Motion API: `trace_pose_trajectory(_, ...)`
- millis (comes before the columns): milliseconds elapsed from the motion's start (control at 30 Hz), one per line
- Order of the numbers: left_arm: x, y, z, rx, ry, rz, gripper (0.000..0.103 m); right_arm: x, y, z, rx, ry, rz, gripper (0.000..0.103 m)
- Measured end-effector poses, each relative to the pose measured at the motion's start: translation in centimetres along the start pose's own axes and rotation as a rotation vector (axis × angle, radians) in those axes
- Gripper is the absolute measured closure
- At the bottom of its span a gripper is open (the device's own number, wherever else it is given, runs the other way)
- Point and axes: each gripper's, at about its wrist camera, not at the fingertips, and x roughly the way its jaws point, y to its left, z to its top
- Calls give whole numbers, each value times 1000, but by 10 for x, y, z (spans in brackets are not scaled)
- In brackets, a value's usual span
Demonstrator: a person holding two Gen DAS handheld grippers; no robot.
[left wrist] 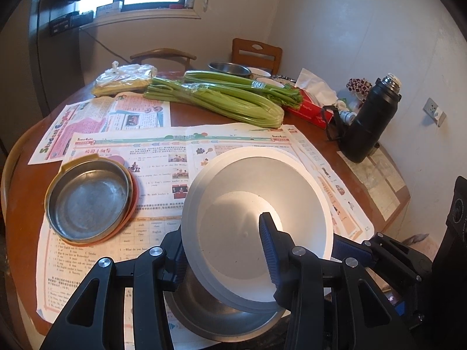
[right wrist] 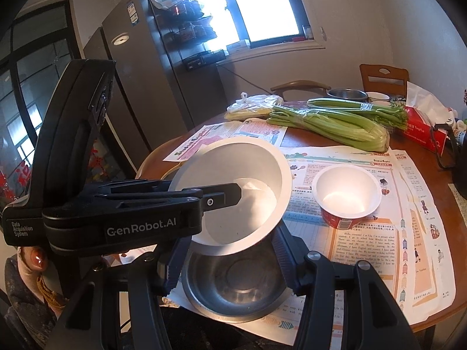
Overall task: Organize plates and bowls
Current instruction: 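Carry the white bowl over the steel bowl with the left tool, then lower the white paper bowl into the steel bowl, open the left tool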
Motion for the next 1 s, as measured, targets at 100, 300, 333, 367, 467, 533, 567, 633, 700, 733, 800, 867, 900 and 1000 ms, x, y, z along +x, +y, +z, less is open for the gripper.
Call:
trace_pose_trajectory(100, -1, -2, -3, 3, 2, 2, 58, -2, 0, -2, -2, 3, -6, 47)
trace_pose_trajectory(300, 1, -4, -9, 8, 14, 0, 58, -3, -2, -8, 8, 11, -4, 47)
trace_pose_trajectory(333, 2, -5, -9, 7, 17, 1, 58, -3, -2, -9, 7, 12, -5, 47)
trace_pose_trajectory(367, 3, -5, -11, 8, 20, 2, 58, -2, -2, -10, 6, 14, -7, 47)
trace_pose_trajectory(467, 7, -5, -14, 10, 29, 6, 58, -1, -2, -13, 2, 28, -14, 47)
trace_pose_trajectory(533, 8, -4, -16, 4, 35, 3, 58, 1, -2, -14, 7, 36, -14, 47)
trace_pose_trajectory(567, 10, -3, -17, 2, 39, 1, 58, 2, -2, -15, 5, 39, -14, 47)
trace_pose_trajectory(633, 11, -3, -18, 1, 43, 2, 58, 3, -2, -17, 3, 44, -16, 47)
trace_pose_trajectory(700, 12, -2, -19, -2, 49, 4, 58, 4, -2, -18, 2, 49, -15, 47)
trace_pose_trajectory(733, 13, -1, -20, -5, 52, 3, 58, 4, -2, -19, 4, 52, -14, 47)
trace_pose_trajectory(800, 14, 0, -21, -10, 58, 1, 58, 5, -1, -21, 3, 57, -13, 47)
trace_pose_trajectory(867, 16, 1, -23, -13, 63, 3, 58, 7, -1, -22, 2, 63, -11, 47)
trace_pose_trajectory(900, 17, 2, -24, -15, 67, 3, 58, 7, -1, -22, 2, 65, -10, 47)
trace_pose_trajectory(1000, 20, 2, -26, -18, 79, 4, 57, 8, -1, -25, 4, 73, -9, 47)
